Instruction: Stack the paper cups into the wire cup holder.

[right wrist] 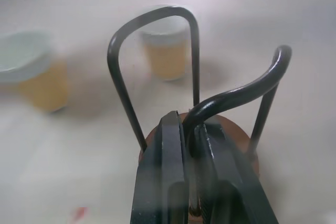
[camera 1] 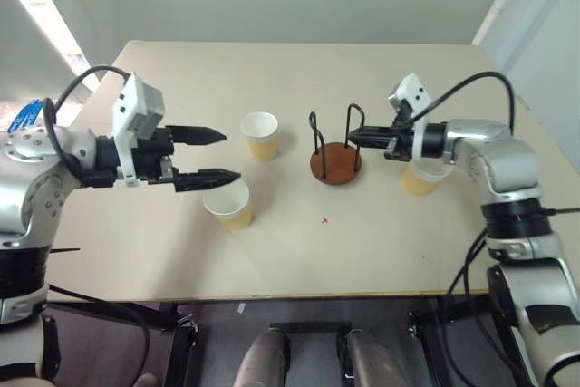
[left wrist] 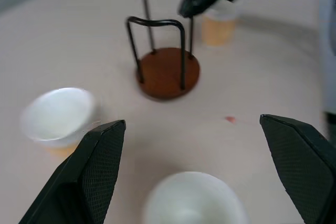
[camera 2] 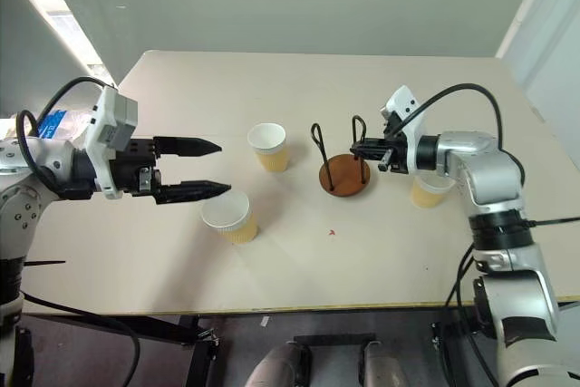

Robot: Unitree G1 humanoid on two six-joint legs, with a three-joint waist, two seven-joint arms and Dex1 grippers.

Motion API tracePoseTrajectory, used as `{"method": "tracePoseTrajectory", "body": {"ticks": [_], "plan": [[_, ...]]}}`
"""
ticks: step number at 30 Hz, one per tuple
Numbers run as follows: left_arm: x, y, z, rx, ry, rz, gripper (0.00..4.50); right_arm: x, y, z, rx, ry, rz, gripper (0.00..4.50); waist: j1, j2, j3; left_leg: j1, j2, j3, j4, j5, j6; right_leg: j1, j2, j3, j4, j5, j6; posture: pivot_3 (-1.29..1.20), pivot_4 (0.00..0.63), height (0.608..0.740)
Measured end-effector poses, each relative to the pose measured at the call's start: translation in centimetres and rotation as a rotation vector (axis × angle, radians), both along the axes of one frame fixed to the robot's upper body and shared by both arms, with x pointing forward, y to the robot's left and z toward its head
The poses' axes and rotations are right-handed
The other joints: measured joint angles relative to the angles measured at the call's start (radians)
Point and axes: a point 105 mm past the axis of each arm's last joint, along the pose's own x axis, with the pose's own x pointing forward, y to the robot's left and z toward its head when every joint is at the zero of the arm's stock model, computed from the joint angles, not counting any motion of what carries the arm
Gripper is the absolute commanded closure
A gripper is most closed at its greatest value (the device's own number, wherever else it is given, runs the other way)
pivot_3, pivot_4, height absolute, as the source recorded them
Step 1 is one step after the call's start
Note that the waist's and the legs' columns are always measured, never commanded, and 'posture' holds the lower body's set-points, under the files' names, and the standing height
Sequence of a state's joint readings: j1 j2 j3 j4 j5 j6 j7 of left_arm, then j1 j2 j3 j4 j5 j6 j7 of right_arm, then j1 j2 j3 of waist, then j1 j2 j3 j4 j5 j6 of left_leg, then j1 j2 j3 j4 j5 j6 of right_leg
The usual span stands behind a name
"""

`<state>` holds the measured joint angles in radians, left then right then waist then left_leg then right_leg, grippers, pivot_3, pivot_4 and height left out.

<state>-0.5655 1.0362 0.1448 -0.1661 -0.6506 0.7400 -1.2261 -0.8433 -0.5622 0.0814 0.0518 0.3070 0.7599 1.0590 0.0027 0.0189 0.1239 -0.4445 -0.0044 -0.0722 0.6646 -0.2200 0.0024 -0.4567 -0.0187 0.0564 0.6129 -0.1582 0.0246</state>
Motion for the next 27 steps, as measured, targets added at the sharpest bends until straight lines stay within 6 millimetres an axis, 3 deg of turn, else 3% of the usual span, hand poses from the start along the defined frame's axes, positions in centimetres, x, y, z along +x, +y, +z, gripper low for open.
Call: {"method": "tracePoseTrajectory", "body": {"ticks": [3,8,14,20,23,24,27], "plan": [[-1.4,-0.5,-0.7,0.083,0.039,-0.081,0.00,-2.5,0.1,-1.0,-0.031,0.046,0.062,4.49,-0.002,0.000,0.000,0.001,0.000,0.000,0.000,-0.004,0.008,0.000,0.000,0.000,0.001,0.000,0.000,0.00,0.150,0.740],[-2.2,-1.5,-0.8,0.117,0.058,-0.170,0.00,-4.8,0.6,-2.3,-0.046,0.105,0.110,4.49,-0.003,0.000,0.000,0.002,0.000,0.000,0.000,0.001,0.008,0.000,0.000,0.001,0.005,0.000,0.000,0.00,0.150,0.740],[-2.1,-2.2,-0.4,0.115,0.041,-0.199,0.00,-5.5,1.9,-3.9,-0.041,0.140,0.126,4.49,-0.003,0.000,0.000,0.006,0.000,0.000,0.000,0.004,0.007,0.001,0.000,0.002,0.010,0.001,-0.002,0.00,0.150,0.740],[-2.1,-2.2,-0.5,0.116,0.041,-0.197,0.00,-5.0,2.4,-5.0,-0.070,0.100,0.116,4.49,-0.003,-0.001,0.000,0.007,0.000,0.000,0.000,0.004,0.007,0.000,0.000,0.002,0.012,-0.001,-0.004,0.00,0.150,0.740],[-2.0,-2.2,-0.5,0.115,0.040,-0.191,0.00,-4.6,2.1,-5.5,-0.104,0.077,0.101,3.64,-0.004,-0.001,-0.001,0.008,0.001,0.000,-0.001,0.004,0.006,0.001,0.000,0.002,0.012,-0.001,-0.004,0.00,0.150,0.740],[-2.1,-2.2,-0.5,0.116,0.039,-0.191,0.00,-4.4,1.8,-6.2,-0.113,0.094,0.084,3.64,-0.004,-0.002,-0.001,0.008,0.001,0.000,-0.001,0.004,0.006,0.001,0.000,0.002,0.012,-0.001,-0.004,0.00,0.150,0.740],[-2.1,-2.2,-0.6,0.118,0.040,-0.189,0.00,-4.1,1.4,-7.5,-0.134,0.131,0.058,2.92,-0.004,-0.002,-0.001,0.007,0.001,0.000,-0.001,0.004,0.006,0.000,0.000,0.002,0.012,-0.001,-0.004,0.00,0.150,0.740]]}}
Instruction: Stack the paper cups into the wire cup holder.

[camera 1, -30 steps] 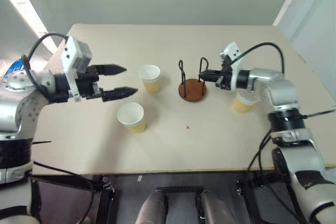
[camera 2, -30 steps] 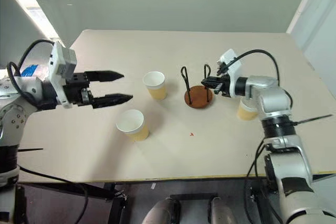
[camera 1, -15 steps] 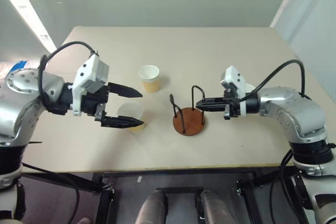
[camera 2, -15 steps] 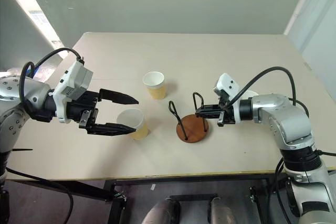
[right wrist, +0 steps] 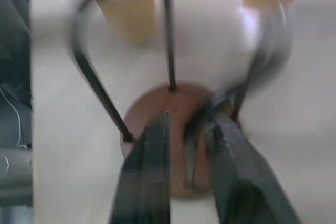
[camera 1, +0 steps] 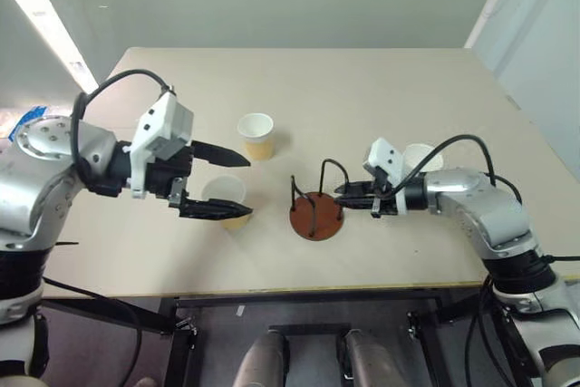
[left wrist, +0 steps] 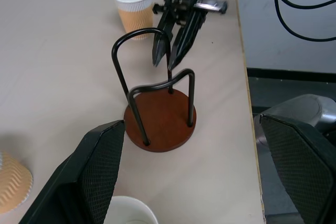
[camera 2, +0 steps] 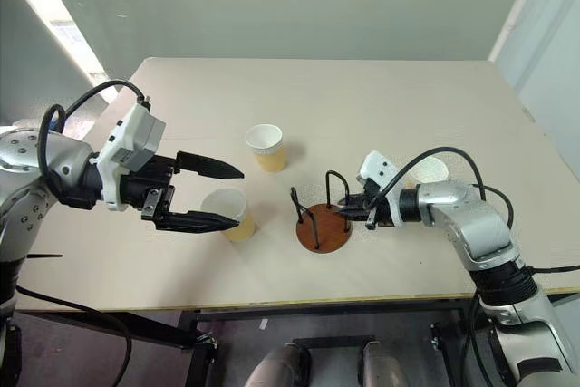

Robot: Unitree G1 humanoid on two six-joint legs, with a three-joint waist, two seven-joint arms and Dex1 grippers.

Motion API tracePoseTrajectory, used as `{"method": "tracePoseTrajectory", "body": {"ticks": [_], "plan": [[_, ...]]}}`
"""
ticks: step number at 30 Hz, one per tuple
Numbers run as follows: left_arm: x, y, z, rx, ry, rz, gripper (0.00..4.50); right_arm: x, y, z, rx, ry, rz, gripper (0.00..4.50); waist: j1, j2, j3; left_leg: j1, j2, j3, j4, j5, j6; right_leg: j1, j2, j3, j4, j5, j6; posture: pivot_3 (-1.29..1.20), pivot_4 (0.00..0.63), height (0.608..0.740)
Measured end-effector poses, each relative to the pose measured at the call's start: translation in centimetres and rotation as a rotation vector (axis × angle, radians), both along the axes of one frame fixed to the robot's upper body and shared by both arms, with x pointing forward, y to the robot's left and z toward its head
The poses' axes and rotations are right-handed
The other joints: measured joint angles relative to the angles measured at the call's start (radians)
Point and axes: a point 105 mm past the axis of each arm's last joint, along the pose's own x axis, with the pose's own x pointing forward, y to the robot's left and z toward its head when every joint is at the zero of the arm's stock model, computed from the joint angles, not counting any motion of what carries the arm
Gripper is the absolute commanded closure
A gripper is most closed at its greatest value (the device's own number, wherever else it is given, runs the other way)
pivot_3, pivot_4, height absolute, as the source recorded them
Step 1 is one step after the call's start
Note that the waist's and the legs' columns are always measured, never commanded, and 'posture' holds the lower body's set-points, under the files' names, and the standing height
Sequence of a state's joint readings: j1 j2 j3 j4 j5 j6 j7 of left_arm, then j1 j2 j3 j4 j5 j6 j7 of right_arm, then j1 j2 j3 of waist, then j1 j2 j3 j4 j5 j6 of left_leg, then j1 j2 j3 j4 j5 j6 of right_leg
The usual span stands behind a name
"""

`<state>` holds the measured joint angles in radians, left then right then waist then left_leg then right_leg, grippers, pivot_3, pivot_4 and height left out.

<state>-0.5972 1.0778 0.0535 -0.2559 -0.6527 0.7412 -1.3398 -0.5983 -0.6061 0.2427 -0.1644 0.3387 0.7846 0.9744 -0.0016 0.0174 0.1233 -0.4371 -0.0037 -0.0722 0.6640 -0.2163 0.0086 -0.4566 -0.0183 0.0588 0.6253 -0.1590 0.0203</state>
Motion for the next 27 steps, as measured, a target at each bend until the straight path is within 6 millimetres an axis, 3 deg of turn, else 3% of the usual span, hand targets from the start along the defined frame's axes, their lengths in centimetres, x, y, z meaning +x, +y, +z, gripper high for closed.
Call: {"method": "tracePoseTrajectory", "body": {"ticks": [9,12,18,27], "plan": [[-0.2,-0.1,-0.4,-0.011,0.013,0.008,0.00,-0.1,-2.3,-0.5,-0.070,0.004,-0.024,0.02,0.002,-0.001,0.000,-0.001,0.000,0.000,0.000,-0.002,-0.001,0.000,0.000,0.000,-0.001,-0.002,0.000,0.00,0.150,0.740],[-0.3,-0.1,-0.5,-0.009,0.008,0.014,0.00,-0.3,-3.3,-0.8,-0.093,0.023,-0.032,0.02,0.002,-0.001,0.000,-0.001,0.000,0.000,-0.001,-0.002,-0.001,0.000,0.000,0.000,0.000,-0.002,0.000,0.00,0.150,0.740],[-0.6,0.4,-1.2,0.074,-0.053,0.054,0.00,-0.6,-5.4,0.7,-0.104,-0.013,-0.074,0.02,0.002,-0.001,0.000,0.000,0.000,0.000,-0.001,-0.003,-0.002,0.000,0.000,0.000,0.000,-0.004,0.001,0.00,0.150,0.740],[-0.4,2.1,-4.3,0.402,-0.241,0.110,0.00,-2.0,-6.8,5.0,0.082,0.007,-0.076,0.02,0.004,-0.004,-0.001,0.000,0.000,-0.001,-0.001,-0.005,-0.002,0.000,0.001,0.001,0.000,-0.008,0.000,0.00,0.150,0.740]]}}
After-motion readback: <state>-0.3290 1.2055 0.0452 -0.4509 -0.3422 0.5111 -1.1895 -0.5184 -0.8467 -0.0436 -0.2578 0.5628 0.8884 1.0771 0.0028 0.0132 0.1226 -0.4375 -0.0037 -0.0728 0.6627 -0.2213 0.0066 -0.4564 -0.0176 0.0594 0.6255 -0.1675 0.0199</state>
